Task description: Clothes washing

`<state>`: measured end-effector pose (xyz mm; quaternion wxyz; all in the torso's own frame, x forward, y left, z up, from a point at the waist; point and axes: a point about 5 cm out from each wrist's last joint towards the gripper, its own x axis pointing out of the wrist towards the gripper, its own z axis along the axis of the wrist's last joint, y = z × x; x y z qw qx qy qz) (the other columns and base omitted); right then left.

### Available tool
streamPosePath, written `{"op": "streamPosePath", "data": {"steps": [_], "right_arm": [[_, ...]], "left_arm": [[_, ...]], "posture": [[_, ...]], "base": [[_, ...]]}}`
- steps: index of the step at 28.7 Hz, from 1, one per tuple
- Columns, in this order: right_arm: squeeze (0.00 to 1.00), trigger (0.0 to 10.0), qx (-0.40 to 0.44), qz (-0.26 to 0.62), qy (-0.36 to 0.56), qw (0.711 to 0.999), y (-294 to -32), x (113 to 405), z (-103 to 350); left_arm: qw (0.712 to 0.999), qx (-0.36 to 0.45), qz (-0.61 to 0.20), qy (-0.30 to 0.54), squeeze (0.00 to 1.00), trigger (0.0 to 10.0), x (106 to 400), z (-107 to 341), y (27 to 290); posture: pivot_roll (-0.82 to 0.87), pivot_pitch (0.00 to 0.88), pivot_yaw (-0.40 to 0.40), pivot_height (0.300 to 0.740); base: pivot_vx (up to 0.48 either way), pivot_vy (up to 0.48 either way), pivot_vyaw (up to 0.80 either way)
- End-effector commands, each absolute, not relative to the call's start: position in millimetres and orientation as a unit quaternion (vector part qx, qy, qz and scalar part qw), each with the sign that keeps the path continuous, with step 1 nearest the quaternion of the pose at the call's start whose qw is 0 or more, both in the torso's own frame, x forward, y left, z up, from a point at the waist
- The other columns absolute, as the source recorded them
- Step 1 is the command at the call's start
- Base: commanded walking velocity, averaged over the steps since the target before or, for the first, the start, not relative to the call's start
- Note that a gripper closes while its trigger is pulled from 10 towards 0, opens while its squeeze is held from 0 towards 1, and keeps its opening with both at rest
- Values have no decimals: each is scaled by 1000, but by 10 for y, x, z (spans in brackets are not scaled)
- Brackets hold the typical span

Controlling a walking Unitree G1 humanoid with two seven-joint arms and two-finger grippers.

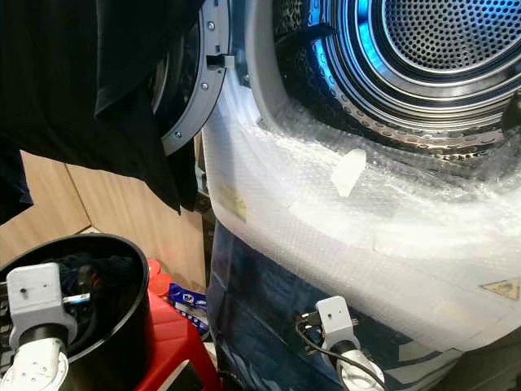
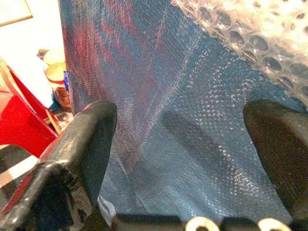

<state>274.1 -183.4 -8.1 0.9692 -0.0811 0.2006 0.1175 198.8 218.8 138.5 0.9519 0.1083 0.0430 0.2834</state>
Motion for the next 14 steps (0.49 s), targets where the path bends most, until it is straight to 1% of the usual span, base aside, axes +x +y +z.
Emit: {"op": "streamPosePath", "data": {"steps": [1,3,4,6,9,14], "right_arm": [[0,10000,-80,112,198,971,-1857,2759,-60],[0,10000,-80,112,199,970,-1860,2760,-59],[0,10000,-84,104,190,973,-1897,2793,-20],[0,10000,-82,99,181,975,-1923,2824,18],[0,10000,-61,110,160,979,-1926,2856,78],[0,10000,-76,106,164,978,-1964,2879,95]], "left_arm": [[949,75,304,45,0,10000,1928,1379,2096],[947,73,309,46,0,10000,1913,1379,2100],[939,80,332,48,0,10000,1849,1381,2129],[933,83,347,51,0,10000,1816,1377,2152],[934,72,346,56,0,10000,1797,1354,2135],[932,69,350,68,0,10000,1749,1289,2123]], "posture": [[173,0,-81,740],[173,0,-81,740],[186,0,-88,740],[194,0,-89,740],[199,0,-90,740],[203,0,-93,740]], "base": [[0,0,0],[0,0,0],[0,0,0],[0,0,0],[0,0,0],[0,0,0]]}}
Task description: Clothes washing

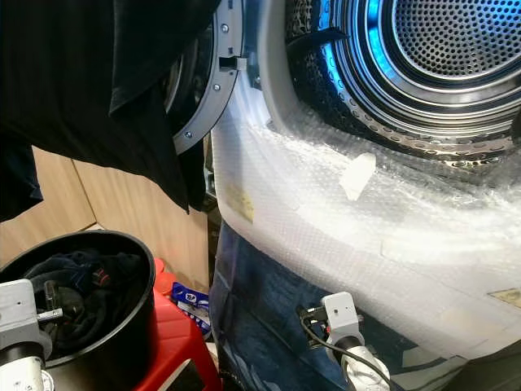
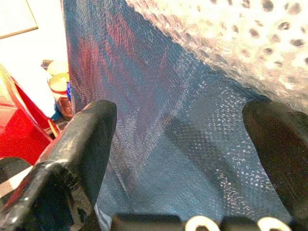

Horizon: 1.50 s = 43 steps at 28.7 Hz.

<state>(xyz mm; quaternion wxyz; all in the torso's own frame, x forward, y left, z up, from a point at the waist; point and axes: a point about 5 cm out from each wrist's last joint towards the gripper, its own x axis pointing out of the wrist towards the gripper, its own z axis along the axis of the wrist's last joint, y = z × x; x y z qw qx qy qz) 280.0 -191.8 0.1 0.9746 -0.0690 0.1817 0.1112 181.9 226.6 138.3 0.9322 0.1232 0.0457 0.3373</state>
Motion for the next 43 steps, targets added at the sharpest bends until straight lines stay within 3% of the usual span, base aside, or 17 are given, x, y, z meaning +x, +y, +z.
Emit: {"op": "streamPosePath", "data": {"steps": [1,14,20,43], "right_arm": [[0,10000,-76,106,165,978,-1966,2880,96],[0,10000,-74,106,168,977,-2005,2871,93],[0,10000,-68,107,167,978,-2025,2841,78],[0,10000,-76,94,173,977,-2161,2806,80]], "left_arm": [[931,67,352,71,0,10000,1738,1274,2125],[937,57,328,103,0,10000,1759,1090,2207],[954,73,279,82,0,10000,1896,1131,2399],[947,66,283,134,0,10000,1809,852,2646]], "posture": [[203,0,-93,740],[202,0,-101,740],[174,0,-94,740],[162,0,-96,740]], "base": [[0,0,0],[0,0,0],[0,0,0],[0,0,0]]}}
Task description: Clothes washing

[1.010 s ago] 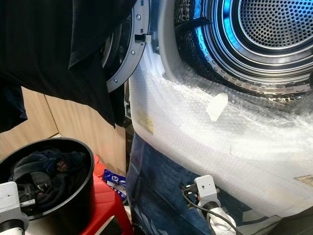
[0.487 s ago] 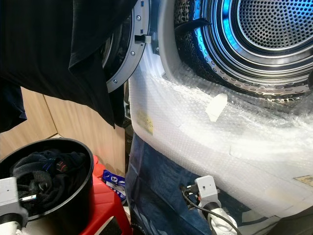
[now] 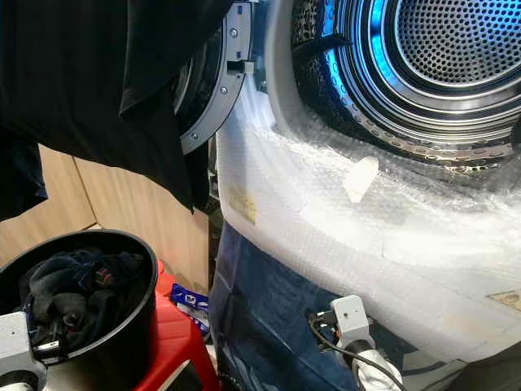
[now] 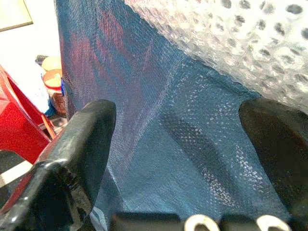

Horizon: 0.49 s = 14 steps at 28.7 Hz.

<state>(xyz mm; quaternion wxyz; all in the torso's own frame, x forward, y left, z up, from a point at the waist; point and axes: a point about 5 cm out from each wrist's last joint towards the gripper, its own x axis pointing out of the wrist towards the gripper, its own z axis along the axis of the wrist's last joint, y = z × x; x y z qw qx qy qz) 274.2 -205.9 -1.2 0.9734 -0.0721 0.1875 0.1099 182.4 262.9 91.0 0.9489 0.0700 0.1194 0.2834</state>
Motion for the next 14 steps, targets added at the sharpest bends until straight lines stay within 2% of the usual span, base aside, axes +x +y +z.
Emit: {"op": "streamPosePath", "data": {"steps": [1,3,4,6,7,14], "right_arm": [[0,10000,-76,93,173,977,-2168,2805,80],[0,10000,-77,91,174,978,-2177,2801,79],[0,10000,-76,91,174,978,-2181,2795,75],[0,10000,-76,91,175,977,-2183,2784,67],[0,10000,-77,91,176,977,-2185,2777,61],[0,10000,-76,92,179,977,-2180,2769,50]], "left_arm": [[947,67,284,132,0,10000,1812,856,2676],[948,68,285,128,0,10000,1818,861,2712],[947,72,288,123,0,4627,1819,869,2731],[945,76,293,122,0,824,1817,874,2755],[948,76,287,115,0,0,1827,883,2755],[951,76,282,105,0,0,1866,900,2809]], "posture": [[160,0,-97,740],[160,0,-97,740],[159,0,-97,740],[159,0,-96,740],[159,0,-97,740],[161,0,-101,740]], "base": [[0,0,0],[0,0,0],[0,0,0],[0,0,0],[0,0,0],[0,0,0]]}}
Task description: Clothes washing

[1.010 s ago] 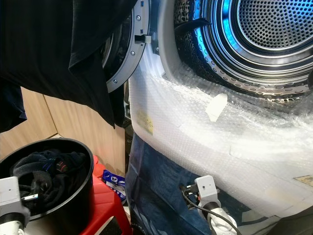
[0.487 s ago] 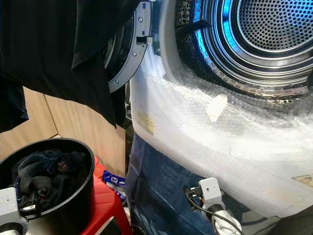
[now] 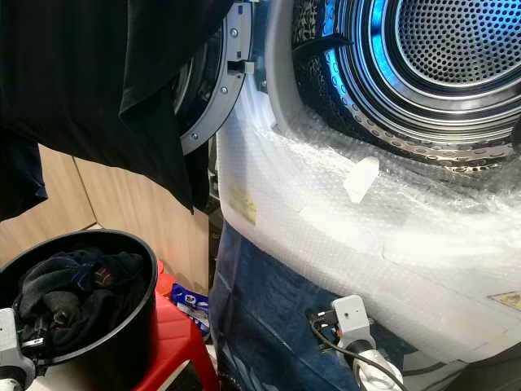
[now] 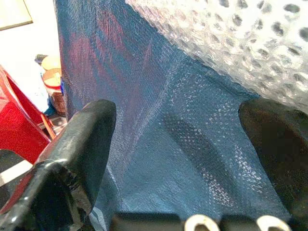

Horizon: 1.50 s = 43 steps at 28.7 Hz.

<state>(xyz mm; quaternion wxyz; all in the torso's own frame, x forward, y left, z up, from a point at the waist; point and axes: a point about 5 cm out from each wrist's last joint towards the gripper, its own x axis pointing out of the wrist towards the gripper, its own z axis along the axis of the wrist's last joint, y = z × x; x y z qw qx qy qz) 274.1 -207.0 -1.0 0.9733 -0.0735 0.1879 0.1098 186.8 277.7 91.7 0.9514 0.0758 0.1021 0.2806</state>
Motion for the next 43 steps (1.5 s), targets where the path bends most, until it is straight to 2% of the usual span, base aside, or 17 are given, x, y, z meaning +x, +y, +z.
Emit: {"op": "streamPosePath", "data": {"steps": [1,18,38,43], "right_arm": [[0,10000,-77,92,179,976,-2180,2773,53],[0,10000,-80,94,177,977,-2194,2798,79],[0,10000,-77,92,182,976,-2221,2772,61],[0,10000,-92,138,200,966,-2197,2752,36]], "left_arm": [[952,78,278,102,0,0,1878,907,2817],[956,76,267,94,0,0,1993,884,3005],[957,78,269,72,0,0,1972,965,3018],[959,86,262,58,0,0,1953,1012,2976]], "posture": [[161,0,-100,740],[156,0,-105,740],[165,0,-108,740],[166,0,-108,740]], "base": [[0,0,0],[0,0,0],[0,0,0],[0,0,0]]}}
